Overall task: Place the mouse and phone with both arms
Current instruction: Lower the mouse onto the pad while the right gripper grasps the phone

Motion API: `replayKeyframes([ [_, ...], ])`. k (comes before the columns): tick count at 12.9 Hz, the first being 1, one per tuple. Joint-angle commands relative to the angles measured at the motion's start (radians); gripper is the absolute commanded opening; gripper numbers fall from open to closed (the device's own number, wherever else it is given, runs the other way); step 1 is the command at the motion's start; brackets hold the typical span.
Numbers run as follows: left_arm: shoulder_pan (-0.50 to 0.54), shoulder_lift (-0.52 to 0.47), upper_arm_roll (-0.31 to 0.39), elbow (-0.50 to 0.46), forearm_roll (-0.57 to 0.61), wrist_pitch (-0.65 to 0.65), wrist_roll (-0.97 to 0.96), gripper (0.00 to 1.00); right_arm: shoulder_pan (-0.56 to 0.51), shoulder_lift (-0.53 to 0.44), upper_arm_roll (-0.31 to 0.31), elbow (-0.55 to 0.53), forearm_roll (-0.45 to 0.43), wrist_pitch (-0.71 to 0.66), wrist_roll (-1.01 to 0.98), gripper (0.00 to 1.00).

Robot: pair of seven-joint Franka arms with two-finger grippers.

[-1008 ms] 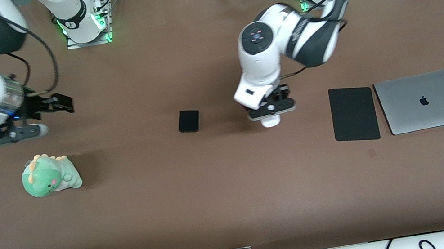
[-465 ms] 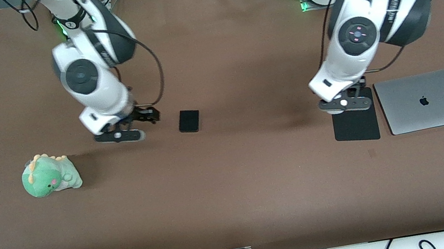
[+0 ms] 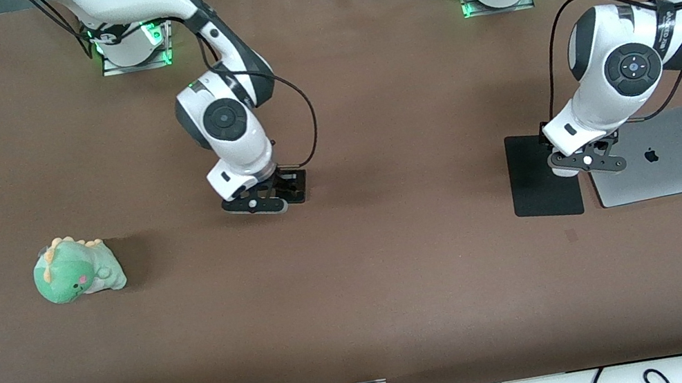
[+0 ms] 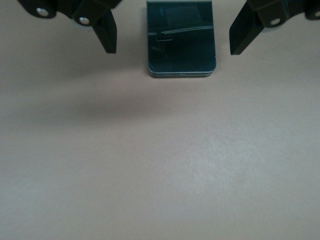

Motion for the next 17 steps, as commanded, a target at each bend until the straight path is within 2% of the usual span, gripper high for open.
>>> replayKeyframes([
  [1, -0.001, 0.037, 0.007, -0.090, -0.065, 0.146, 0.029, 0.16, 0.016, 0.028, 0.000, 0.015, 0.011, 0.022, 0.017, 1.00],
  [5, 0.010, 0.125, 0.016, -0.092, -0.074, 0.243, 0.031, 0.16, 0.042, 0.065, 0.005, 0.016, 0.060, 0.051, 0.020, 1.00],
  [7, 0.010, 0.145, 0.018, -0.091, -0.079, 0.251, 0.031, 0.18, 0.047, 0.073, 0.005, 0.016, 0.064, 0.053, 0.049, 1.00],
  [8, 0.006, 0.162, 0.018, -0.088, -0.082, 0.277, 0.031, 0.28, 0.060, 0.077, 0.005, 0.015, 0.064, 0.057, 0.052, 1.00],
  [9, 0.003, 0.176, 0.018, -0.086, -0.082, 0.300, 0.030, 0.53, 0.062, 0.080, 0.005, 0.012, 0.064, 0.057, 0.052, 1.00],
  [10, 0.005, 0.173, 0.018, -0.086, -0.082, 0.300, 0.031, 0.91, 0.062, 0.082, 0.005, 0.010, 0.064, 0.053, 0.051, 1.00],
  [11, 0.005, 0.161, 0.019, -0.083, -0.082, 0.288, 0.036, 1.00, 0.062, 0.082, 0.003, 0.009, 0.064, 0.048, 0.045, 1.00],
  [14, 0.013, 0.067, 0.019, -0.060, -0.082, 0.188, 0.022, 1.00, 0.062, 0.077, 0.002, 0.007, 0.059, 0.044, 0.025, 1.00],
  [15, 0.020, 0.018, 0.018, -0.031, -0.082, 0.100, 0.022, 1.00, 0.062, 0.073, 0.000, 0.007, 0.059, 0.044, 0.008, 1.00],
  [17, 0.031, -0.048, 0.010, 0.102, -0.082, -0.177, 0.022, 1.00, 0.059, 0.062, -0.008, 0.018, 0.059, -0.010, -0.026, 1.00],
])
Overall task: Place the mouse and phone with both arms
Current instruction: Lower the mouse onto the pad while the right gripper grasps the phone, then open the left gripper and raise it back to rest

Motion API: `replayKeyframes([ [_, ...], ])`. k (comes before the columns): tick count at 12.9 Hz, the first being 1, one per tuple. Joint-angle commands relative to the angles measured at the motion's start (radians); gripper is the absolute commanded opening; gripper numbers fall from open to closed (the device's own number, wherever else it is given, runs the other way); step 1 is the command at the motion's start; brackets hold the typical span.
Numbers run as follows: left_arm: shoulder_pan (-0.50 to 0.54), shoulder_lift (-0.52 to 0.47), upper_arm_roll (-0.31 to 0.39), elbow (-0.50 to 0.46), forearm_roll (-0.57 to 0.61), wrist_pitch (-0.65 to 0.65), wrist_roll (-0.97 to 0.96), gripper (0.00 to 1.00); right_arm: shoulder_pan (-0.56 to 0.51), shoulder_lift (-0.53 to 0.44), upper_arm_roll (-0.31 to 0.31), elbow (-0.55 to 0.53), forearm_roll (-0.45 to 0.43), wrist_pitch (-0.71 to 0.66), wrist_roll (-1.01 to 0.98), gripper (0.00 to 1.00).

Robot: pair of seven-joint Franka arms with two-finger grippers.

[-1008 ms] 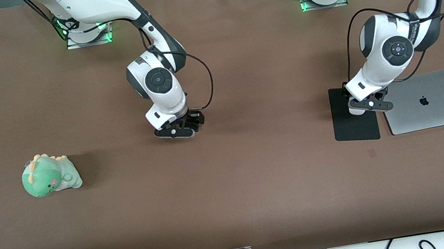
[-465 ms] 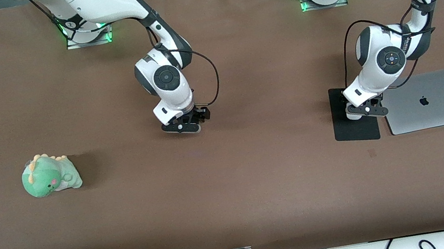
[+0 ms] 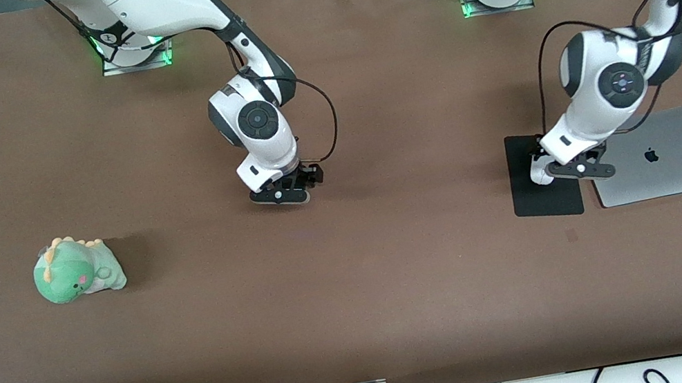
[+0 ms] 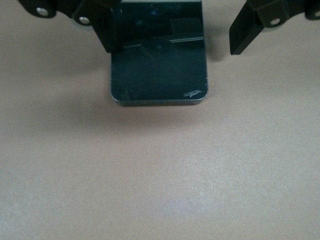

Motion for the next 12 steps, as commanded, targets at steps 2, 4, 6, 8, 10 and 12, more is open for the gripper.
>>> replayKeyframes([
  [2, 0.024, -0.105, -0.011, 0.304, -0.031, -0.563, 0.024, 1.00, 0.002, -0.016, -0.011, 0.008, 0.012, -0.050, -0.036, 1.00],
  [4, 0.024, -0.134, -0.013, 0.438, -0.033, -0.721, 0.024, 1.00, 0.002, -0.013, -0.011, 0.008, 0.012, -0.050, -0.025, 1.00],
  [6, 0.030, -0.180, -0.019, 0.491, -0.034, -0.740, 0.022, 1.00, 0.009, -0.001, -0.010, 0.008, 0.012, -0.039, -0.002, 1.00],
  [8, 0.100, -0.210, -0.077, 0.550, -0.044, -0.762, 0.022, 1.00, 0.012, 0.001, -0.010, 0.003, 0.012, -0.033, -0.002, 1.00],
  [10, 0.168, -0.281, -0.137, 0.534, -0.036, -0.795, 0.020, 1.00, 0.014, 0.007, -0.010, 0.001, 0.012, -0.028, -0.002, 0.98],
  [12, 0.189, -0.309, -0.137, 0.502, -0.039, -0.793, 0.017, 1.00, 0.012, 0.009, -0.010, -0.003, 0.012, -0.024, -0.002, 0.93],
])
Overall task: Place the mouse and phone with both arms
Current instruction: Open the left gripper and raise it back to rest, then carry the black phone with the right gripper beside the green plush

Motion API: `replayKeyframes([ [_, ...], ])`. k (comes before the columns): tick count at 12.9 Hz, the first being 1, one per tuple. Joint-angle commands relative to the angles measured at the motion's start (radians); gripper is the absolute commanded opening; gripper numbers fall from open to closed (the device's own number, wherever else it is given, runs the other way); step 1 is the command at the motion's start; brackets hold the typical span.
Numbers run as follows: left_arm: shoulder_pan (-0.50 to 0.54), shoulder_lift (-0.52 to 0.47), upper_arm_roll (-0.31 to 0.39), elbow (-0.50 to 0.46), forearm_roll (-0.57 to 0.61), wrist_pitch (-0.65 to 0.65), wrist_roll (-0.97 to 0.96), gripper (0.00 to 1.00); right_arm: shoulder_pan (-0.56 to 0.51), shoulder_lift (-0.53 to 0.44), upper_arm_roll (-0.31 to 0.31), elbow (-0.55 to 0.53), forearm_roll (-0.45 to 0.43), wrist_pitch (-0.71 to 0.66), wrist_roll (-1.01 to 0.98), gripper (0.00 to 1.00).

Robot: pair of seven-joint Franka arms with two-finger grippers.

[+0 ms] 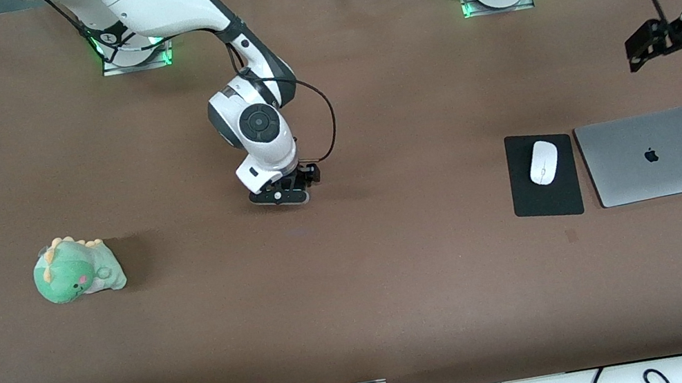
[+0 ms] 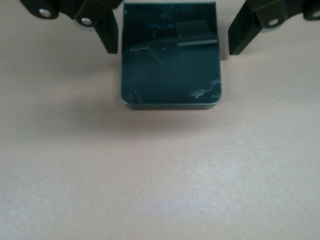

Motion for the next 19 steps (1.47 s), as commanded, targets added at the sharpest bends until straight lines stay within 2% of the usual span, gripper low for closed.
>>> replayKeyframes([
  [1, 0.037, -0.042, -0.018, -0.036, -0.023, 0.001, 0.012, 1.00, 0.007, 0.003, -0.002, -0.005, 0.012, 0.007, 0.012, 0.88],
  [4, 0.024, -0.040, -0.006, -0.037, -0.022, 0.047, 0.012, 1.00, 0.002, -0.005, -0.004, -0.003, 0.012, -0.002, -0.020, 0.56],
  [5, 0.024, -0.040, -0.006, -0.037, -0.022, 0.047, 0.012, 1.00, 0.000, -0.018, -0.005, 0.000, 0.012, -0.019, -0.045, 0.52],
  [6, 0.019, -0.040, -0.007, -0.037, -0.023, 0.047, 0.012, 1.00, -0.009, -0.043, -0.024, 0.009, 0.012, -0.075, -0.080, 0.51],
  [9, 0.017, -0.039, -0.007, -0.034, -0.023, 0.046, 0.012, 1.00, -0.024, -0.115, -0.143, 0.014, 0.015, -0.227, -0.330, 0.51],
  [12, 0.022, -0.030, -0.012, -0.014, -0.028, 0.034, 0.004, 1.00, -0.096, -0.132, -0.243, -0.018, 0.018, -0.245, -0.600, 0.51],
  [14, 0.022, -0.033, -0.019, -0.014, -0.026, 0.012, -0.019, 1.00, -0.214, -0.132, -0.243, -0.046, 0.030, -0.229, -0.747, 0.51],
  [15, 0.022, -0.033, -0.024, -0.014, -0.026, 0.011, -0.022, 1.00, -0.255, -0.132, -0.243, -0.063, 0.066, -0.213, -0.812, 0.51],
  [16, 0.022, -0.031, -0.024, -0.014, -0.026, 0.009, -0.020, 1.00, -0.266, -0.132, -0.243, -0.092, 0.093, -0.171, -0.844, 0.51],
  [19, 0.022, -0.037, -0.025, -0.023, -0.025, 0.005, -0.014, 1.00, -0.282, -0.108, -0.243, -0.164, 0.097, -0.016, -0.851, 0.51],
])
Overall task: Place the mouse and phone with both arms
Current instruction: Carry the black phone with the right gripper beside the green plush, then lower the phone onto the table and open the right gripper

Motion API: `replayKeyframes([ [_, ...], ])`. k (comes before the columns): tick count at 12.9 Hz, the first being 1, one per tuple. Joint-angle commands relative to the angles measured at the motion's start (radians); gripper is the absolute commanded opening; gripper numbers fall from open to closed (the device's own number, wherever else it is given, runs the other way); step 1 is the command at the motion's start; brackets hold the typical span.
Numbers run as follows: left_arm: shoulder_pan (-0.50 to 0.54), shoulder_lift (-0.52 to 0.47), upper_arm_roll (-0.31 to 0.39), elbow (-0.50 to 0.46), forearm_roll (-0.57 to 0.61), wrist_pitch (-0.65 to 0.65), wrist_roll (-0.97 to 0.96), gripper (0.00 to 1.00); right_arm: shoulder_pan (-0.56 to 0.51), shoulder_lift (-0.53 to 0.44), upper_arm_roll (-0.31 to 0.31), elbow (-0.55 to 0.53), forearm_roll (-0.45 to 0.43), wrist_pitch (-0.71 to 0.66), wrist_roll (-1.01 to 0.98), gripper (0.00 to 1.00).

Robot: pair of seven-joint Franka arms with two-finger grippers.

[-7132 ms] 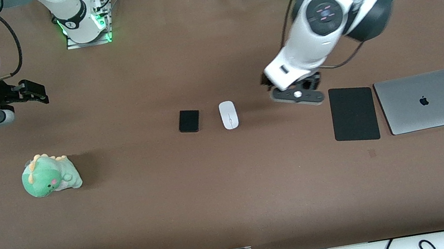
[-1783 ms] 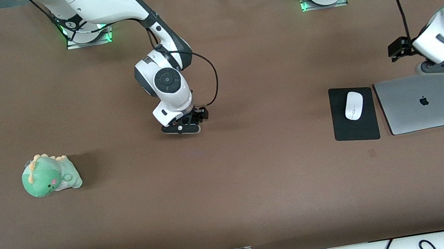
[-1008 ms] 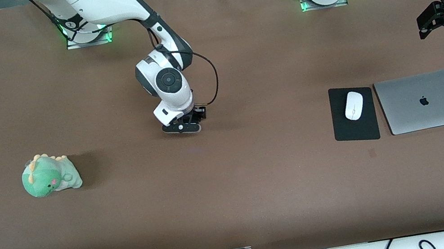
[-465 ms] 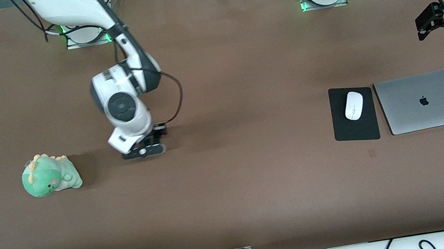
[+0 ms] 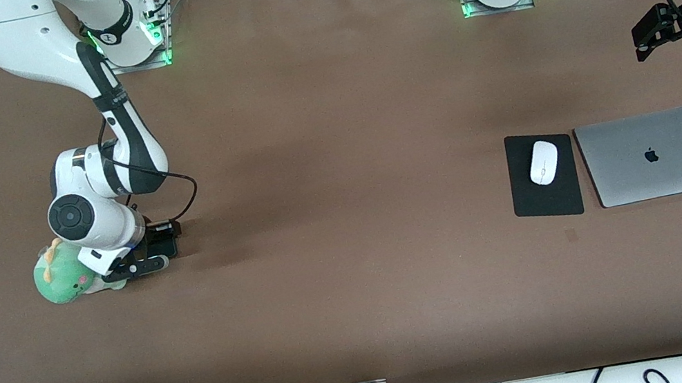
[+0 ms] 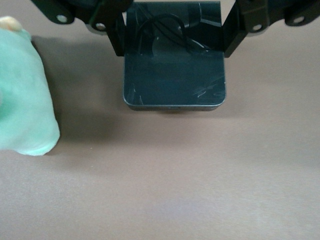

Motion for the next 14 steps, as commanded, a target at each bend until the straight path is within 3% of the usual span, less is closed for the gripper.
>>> replayKeyframes([
  [1, 0.006, -0.010, -0.004, 0.006, -0.021, -0.021, 0.006, 1.00, -0.002, 0.012, 0.013, -0.059, 0.023, 0.113, -0.015, 0.52],
  [2, 0.006, -0.012, -0.004, 0.006, -0.021, -0.021, 0.008, 1.00, -0.002, 0.024, 0.014, -0.066, 0.041, 0.130, -0.015, 0.52],
  [3, 0.006, -0.010, -0.004, 0.007, -0.021, -0.020, 0.008, 1.00, -0.002, 0.027, 0.014, -0.070, 0.046, 0.138, -0.015, 0.62],
  [4, 0.006, -0.012, -0.004, 0.007, -0.021, -0.018, 0.009, 1.00, 0.000, 0.020, 0.014, -0.067, 0.048, 0.133, -0.013, 0.89],
  [5, 0.006, -0.012, -0.006, 0.007, -0.021, -0.020, 0.009, 1.00, 0.000, 0.000, 0.016, -0.064, 0.048, 0.121, -0.010, 0.99],
  [11, 0.005, -0.015, -0.007, 0.007, -0.021, -0.024, 0.014, 1.00, 0.006, -0.265, 0.013, -0.021, 0.040, -0.150, 0.039, 1.00],
  [14, 0.002, -0.016, -0.012, 0.007, -0.021, -0.044, 0.015, 1.00, 0.006, -0.406, 0.009, 0.034, -0.044, -0.403, 0.110, 1.00],
])
